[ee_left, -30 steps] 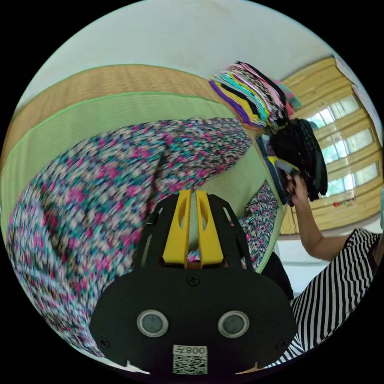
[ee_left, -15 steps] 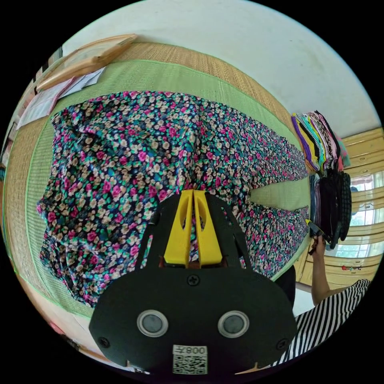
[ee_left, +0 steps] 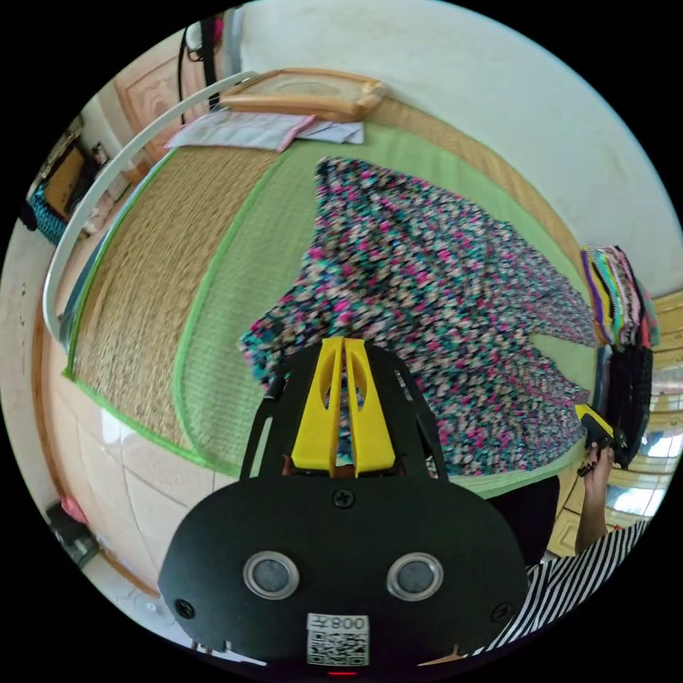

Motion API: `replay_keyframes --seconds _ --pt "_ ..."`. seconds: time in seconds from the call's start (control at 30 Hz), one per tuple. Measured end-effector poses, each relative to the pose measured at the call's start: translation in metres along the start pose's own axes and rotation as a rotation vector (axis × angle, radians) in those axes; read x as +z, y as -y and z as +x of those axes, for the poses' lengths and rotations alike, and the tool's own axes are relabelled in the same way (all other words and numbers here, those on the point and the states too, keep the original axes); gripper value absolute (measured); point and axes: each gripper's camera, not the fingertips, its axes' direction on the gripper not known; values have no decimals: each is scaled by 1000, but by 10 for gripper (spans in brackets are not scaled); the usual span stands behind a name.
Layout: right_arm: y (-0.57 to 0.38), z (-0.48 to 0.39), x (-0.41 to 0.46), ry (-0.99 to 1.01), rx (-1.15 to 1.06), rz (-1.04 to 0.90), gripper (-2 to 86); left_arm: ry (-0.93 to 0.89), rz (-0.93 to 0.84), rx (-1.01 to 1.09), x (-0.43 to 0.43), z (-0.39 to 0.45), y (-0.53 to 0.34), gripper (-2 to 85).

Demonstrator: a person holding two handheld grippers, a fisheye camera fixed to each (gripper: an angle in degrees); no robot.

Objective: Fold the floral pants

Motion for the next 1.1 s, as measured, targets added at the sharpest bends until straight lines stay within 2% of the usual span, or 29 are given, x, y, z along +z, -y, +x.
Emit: replay_keyframes --seconds 0.13,0.27,0.5,0.57,0.67,0.73,0.9,1.1 --pt "59 -158 68 104 -265 -91 0 -23 -11 -20 -3 -33 -19 1" --pt "91 -260 132 4 -411 -200 1 -37 -27 -6 -10 -54 -28 0" --pt "94 -304 143 87 -397 -266 1 -28 -40 17 -26 -85 -47 0" --pt "89 -318 140 53 -409 -267 1 -42 17 4 -37 -88 -50 0" --pt "92 -323 141 62 -384 -278 0 -124 193 34 -64 -80 -42 0" --pt "95 -322 142 78 -369 -287 0 -194 267 127 -72 -60 -16 0" --pt "97 -316 143 101 -345 -290 0 -203 160 199 -38 -20 67 1" --pt "92 -300 143 139 -311 -287 0 10 36 192 -8 8 137 2"
